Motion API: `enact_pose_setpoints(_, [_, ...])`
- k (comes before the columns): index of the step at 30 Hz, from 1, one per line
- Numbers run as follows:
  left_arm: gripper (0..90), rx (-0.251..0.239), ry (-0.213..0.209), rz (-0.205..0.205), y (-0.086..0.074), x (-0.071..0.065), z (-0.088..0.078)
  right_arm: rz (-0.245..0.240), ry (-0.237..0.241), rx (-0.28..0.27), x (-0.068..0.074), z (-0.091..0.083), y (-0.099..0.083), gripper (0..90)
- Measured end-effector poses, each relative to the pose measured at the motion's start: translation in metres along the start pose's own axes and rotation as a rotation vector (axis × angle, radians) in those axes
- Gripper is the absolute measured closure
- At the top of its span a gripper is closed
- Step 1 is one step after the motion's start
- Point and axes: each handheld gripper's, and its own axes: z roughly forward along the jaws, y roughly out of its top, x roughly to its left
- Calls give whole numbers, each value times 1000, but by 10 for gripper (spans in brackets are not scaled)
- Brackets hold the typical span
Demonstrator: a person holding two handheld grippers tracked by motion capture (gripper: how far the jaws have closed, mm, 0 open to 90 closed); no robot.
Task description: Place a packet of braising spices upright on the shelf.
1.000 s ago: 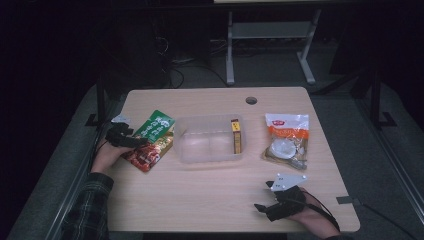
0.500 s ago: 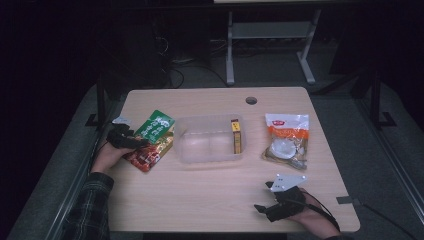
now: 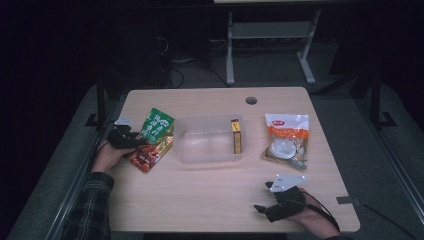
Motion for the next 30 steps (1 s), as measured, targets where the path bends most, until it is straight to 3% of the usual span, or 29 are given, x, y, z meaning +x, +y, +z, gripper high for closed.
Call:
enact_pose_setpoints(5, [743, 6, 15, -1, 2, -1, 0, -1, 1, 2, 0, 0, 0, 144])
enact_pose_setpoints(9, [826, 28, 54, 35, 5, -5, 0, 1, 1, 3, 0, 0, 0, 144])
enact_pose_setpoints(12, [877, 35, 67, 26, 7, -7, 1, 2, -1, 4, 0, 0, 0, 145])
enact_pose_setpoints(19, [898, 9, 33, -52, 6, -2, -2, 0, -3, 0, -1, -1, -1, 145])
enact_pose_setpoints(24, [900, -13, 7, -105, 2, 6, -13, -2, -2, -1, -1, -1, -1, 145])
enact_pose_setpoints(30, [900, -39, 2, -136, -4, 11, -27, -4, 0, -2, 0, -2, 0, 145])
